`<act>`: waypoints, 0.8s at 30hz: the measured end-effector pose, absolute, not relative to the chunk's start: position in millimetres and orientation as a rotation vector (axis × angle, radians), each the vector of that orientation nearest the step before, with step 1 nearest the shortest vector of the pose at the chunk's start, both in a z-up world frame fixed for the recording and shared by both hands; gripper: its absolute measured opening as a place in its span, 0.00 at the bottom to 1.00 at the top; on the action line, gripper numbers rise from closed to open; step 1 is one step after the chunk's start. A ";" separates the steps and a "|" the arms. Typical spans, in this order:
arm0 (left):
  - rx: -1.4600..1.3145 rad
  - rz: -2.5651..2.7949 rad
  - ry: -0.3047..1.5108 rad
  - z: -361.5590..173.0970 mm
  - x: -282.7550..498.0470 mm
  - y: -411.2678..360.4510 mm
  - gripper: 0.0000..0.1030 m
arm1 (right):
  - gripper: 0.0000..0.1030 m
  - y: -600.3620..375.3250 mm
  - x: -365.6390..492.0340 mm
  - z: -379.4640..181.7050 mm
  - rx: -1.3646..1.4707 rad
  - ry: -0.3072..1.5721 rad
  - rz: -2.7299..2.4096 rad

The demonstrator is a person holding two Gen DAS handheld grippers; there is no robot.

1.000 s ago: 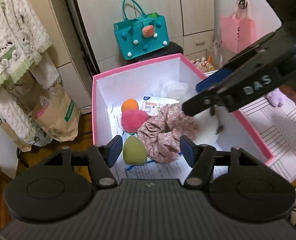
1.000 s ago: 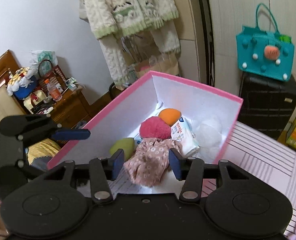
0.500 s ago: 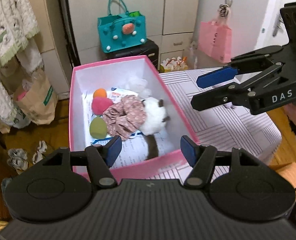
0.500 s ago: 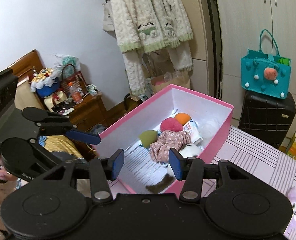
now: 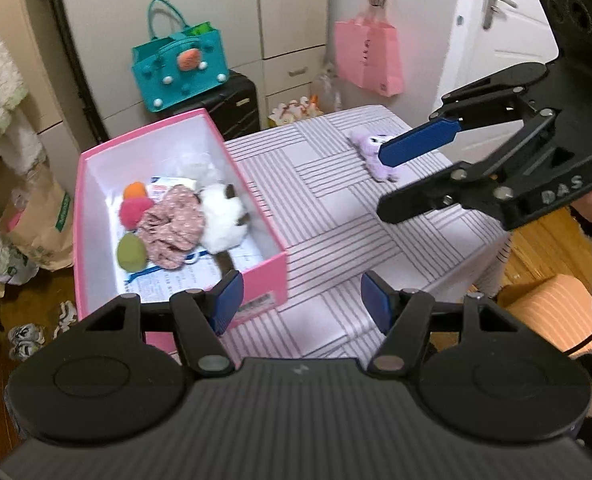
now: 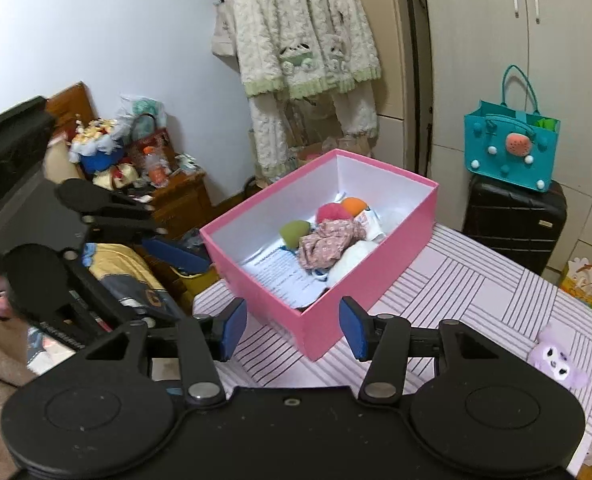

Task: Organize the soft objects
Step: 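Move both tools toward the lavender plush doll on the table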

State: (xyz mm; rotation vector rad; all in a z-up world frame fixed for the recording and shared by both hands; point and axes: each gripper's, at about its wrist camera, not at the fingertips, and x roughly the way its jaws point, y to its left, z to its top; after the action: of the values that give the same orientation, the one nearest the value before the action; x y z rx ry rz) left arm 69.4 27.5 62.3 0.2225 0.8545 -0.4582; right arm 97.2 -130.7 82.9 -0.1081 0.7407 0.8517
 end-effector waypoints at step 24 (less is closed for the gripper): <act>0.253 -0.688 0.862 4.9 91.1 -50.8 0.62 | 0.63 -220.8 74.2 -16.3 -0.111 0.818 0.640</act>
State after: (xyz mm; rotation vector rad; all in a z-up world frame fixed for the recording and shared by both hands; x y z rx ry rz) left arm 91.1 -50.8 4.9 0.2533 0.8619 -0.6884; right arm 74.2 -220.8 -16.3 -0.1110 0.8178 0.6399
